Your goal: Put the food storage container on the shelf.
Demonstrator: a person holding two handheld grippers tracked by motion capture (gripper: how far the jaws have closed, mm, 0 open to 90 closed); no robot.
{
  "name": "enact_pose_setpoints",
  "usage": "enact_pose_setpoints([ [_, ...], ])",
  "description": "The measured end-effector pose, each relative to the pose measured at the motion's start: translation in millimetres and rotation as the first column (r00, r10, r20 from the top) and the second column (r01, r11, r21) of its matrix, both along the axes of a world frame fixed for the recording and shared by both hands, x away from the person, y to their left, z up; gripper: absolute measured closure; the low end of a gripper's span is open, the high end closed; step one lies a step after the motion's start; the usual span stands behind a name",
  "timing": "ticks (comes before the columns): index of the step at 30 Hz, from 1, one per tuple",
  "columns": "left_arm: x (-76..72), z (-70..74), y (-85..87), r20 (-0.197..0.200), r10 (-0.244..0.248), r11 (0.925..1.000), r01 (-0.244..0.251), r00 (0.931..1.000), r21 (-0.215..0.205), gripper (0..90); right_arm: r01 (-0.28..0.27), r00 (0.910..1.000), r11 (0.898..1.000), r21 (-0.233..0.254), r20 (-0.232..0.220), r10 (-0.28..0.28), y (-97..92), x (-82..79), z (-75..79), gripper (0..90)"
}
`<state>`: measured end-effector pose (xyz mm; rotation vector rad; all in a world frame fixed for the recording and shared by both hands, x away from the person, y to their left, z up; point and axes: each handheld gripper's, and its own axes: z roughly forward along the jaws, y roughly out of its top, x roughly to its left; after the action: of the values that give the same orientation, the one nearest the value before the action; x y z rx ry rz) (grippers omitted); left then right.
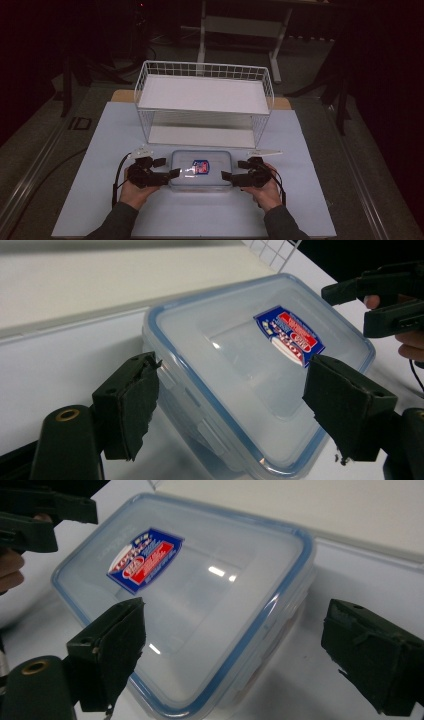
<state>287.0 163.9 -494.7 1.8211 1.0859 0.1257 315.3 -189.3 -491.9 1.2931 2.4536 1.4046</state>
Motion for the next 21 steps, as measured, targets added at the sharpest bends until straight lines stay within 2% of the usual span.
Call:
enact_pose_setpoints([
  [4, 2.4, -4.9, -2.5, -0.018, -0.009, 0.9999, 0.009, 0.9998, -0.007, 21.2, -0.012, 0.9997, 0.999, 0.039, -0.022, 0.013, 0.0, 0.8, -2.5, 10.4],
  [11, 5.9, -12.5, -4.3, -0.041, -0.019, 0.9998, 0.019, 0.999, 0.007, 20.5, -0.037, 0.9982, 0.998, 0.042, -0.046, 0.039, 3.6, 2.5, -8.9, 10.3],
  [14, 7.3, -15.3, -2.7, -0.054, -0.019, 0.9997, 0.018, 0.9984, -0.017, 19.6, -0.047, 0.9966, 0.998, 0.044, -0.066, 0.05, 5.8, 3.8, -12.5, 10.3],
  [17, 9.2, -19.0, -2.0, -0.085, -0.033, 0.998, 0.028, 0.9958, -0.056, 19.1, -0.052, 0.9953, 0.998, 0.044, -0.079, 0.055, 8.4, 4.7, -16.1, 9.4],
  [21, 11.0, -21.4, -0.4, -0.116, -0.039, 0.9961, 0.03, 0.9925, -0.083, 18.6, -0.044, 0.9929, 0.996, 0.078, -0.107, 0.052, 5.7, 6.9, -19.5, 9.4],
])
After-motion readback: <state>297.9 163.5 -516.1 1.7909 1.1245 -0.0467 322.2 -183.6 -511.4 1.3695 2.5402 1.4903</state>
